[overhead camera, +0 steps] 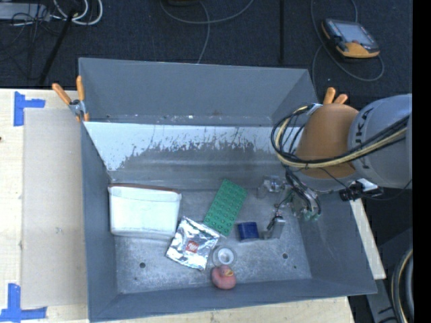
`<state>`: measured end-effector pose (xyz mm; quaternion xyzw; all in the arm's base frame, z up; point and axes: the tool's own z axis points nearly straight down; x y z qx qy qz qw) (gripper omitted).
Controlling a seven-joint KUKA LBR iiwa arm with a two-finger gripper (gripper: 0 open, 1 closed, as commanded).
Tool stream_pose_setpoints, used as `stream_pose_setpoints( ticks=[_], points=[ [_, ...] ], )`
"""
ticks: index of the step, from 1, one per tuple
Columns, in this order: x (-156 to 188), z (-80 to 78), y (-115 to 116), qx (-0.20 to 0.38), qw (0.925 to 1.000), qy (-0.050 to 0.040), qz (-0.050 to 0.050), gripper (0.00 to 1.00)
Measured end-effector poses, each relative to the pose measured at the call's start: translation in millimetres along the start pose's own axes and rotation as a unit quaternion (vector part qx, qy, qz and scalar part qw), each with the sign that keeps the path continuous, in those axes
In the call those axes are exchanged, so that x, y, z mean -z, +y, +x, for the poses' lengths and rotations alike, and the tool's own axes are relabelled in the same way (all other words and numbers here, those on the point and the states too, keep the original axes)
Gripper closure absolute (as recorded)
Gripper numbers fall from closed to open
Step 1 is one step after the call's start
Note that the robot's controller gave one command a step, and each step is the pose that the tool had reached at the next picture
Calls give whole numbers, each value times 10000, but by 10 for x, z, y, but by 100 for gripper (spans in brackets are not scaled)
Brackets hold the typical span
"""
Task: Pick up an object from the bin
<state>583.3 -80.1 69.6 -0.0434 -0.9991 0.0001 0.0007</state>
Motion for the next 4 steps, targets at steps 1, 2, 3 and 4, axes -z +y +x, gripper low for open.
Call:
stream_pose_setpoints(
  ticks=[1, 2, 3, 4],
  points=[
    [25, 345, 489, 733, 9973, 12, -9, 0],
    [30, 335, 479, 738, 9973, -4, 0, 100],
    [1206, 406, 419, 872, 9962, -47, 3, 100],
    [2150, 383, 629, 3068, 9518, -42, 5, 100]
  ],
)
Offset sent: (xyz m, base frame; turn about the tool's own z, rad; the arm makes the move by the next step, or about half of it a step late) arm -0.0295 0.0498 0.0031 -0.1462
